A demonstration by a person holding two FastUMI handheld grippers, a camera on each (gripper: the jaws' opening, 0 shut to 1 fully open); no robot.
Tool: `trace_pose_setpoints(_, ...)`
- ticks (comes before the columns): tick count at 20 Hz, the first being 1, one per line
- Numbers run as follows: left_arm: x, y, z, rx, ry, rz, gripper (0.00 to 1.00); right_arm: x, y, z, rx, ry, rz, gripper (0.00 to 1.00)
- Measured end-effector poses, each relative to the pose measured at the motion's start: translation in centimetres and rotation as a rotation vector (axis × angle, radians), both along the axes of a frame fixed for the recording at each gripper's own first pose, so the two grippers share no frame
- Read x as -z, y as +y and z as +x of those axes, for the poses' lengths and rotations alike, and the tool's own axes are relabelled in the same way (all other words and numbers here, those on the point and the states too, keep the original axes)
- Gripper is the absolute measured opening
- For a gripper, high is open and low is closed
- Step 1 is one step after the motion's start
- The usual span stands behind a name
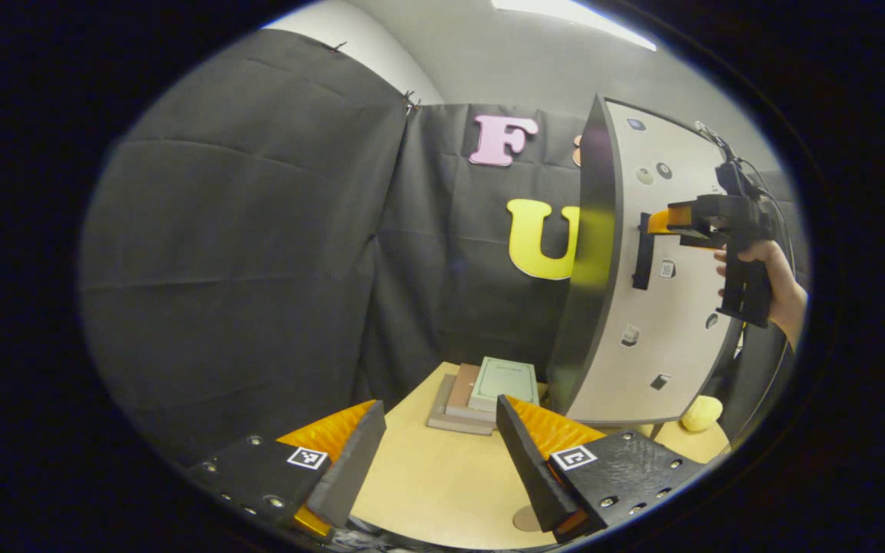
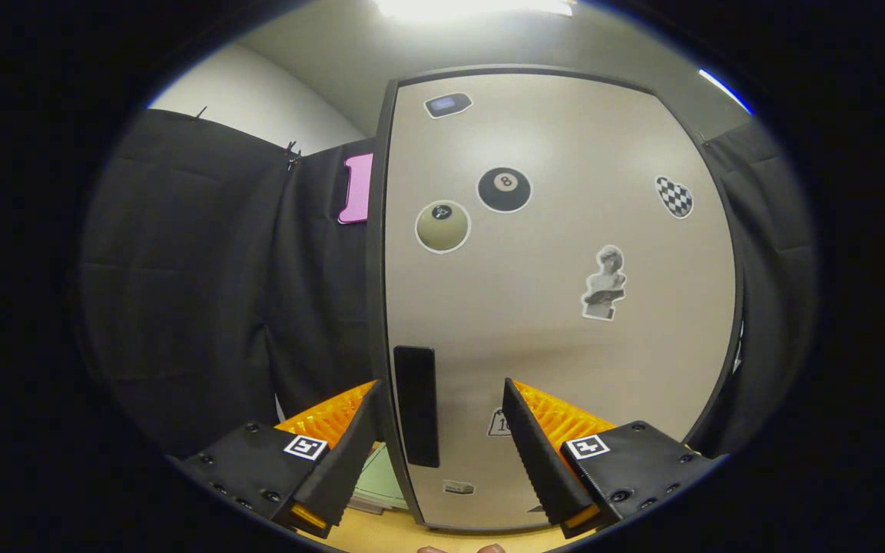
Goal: Open the cabinet door with the right hand, grasp the bottle in the cabinet with the left hand and place it on the coaster, then close the cabinet door with the right hand.
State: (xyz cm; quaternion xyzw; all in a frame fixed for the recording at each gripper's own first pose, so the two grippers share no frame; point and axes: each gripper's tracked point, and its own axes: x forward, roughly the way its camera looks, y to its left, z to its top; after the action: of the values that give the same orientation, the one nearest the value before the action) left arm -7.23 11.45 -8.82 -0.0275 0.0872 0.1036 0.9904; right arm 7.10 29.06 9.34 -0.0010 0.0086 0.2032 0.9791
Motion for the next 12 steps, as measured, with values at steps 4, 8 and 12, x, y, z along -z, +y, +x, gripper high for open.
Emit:
trace_pose_setpoints(4,1.1,2.5,-1.2,-0.047,0.015,-0.042,0.88,1.7,1.7,1.5,0.037,0.069,-0.004,0.91)
trace_pose_setpoints(8,1.9,4.1,-2.3,-0.084,0.027,-0.067,0.87,2.9,2.3,2.9,0.076,0.108,-0.028,0.65)
trace_pose_setpoints(12,1.8,5.1,-3.0,-0.104,0.021,-0.065,0.90,3.0,2.7,2.9,0.102,0.125,-0.030,0.37)
